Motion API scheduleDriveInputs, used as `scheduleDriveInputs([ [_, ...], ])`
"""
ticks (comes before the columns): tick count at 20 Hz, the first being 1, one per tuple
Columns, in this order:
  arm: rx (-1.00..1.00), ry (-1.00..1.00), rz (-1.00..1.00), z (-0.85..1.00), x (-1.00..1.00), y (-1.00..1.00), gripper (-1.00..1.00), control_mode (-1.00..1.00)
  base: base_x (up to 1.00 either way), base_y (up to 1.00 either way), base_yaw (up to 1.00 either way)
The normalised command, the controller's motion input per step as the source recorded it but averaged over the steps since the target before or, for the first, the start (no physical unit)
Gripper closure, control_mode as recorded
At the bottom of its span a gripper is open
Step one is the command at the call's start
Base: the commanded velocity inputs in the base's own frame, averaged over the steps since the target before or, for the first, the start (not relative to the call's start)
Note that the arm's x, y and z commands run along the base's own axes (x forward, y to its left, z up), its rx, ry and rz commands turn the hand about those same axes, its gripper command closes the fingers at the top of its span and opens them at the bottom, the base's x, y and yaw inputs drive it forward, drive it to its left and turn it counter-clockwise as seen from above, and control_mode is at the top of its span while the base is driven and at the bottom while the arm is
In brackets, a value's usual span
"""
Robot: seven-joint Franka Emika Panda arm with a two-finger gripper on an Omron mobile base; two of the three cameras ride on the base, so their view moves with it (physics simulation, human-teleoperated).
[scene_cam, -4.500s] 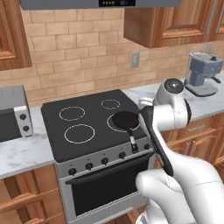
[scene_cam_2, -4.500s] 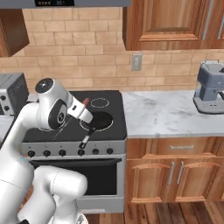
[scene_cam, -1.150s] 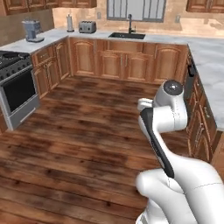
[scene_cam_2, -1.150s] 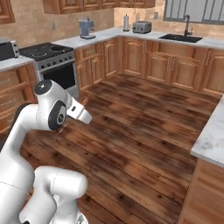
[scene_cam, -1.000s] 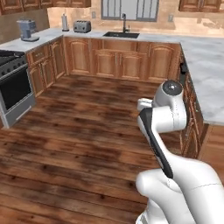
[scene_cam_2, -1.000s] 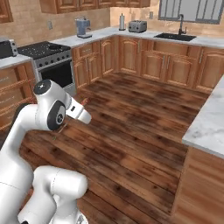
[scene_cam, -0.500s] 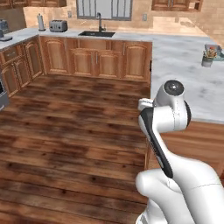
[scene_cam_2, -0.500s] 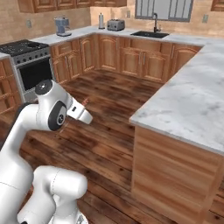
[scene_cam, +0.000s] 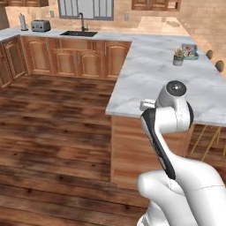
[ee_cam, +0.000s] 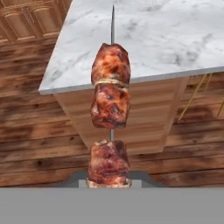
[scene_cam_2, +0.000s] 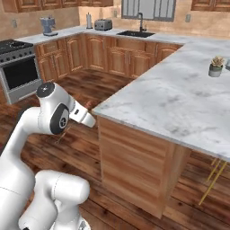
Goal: Place the cold items (apple and peach) from the fridge in one tupperware on the dining counter. Place the warm items (kebab skewer and hot dog) in the stove area in another tupperware.
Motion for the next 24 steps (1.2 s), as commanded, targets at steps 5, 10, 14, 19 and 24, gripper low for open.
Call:
scheduleDriveInputs([
  [5,0.00,0.00,0.00,0.00,0.00,0.00,1.00,1.00,0.00,-1.00,-0.01],
  [10,0.00,0.00,0.00,0.00,0.00,0.00,1.00,1.00,0.00,-1.00,-0.01],
  [14,0.00,0.00,0.00,0.00,0.00,0.00,1.00,1.00,0.00,-1.00,0.00],
  [19,0.00,0.00,0.00,0.00,0.00,0.00,1.00,1.00,0.00,-1.00,0.00],
  [24,0.00,0.00,0.00,0.00,0.00,0.00,1.00,1.00,0.00,-1.00,0.00],
])
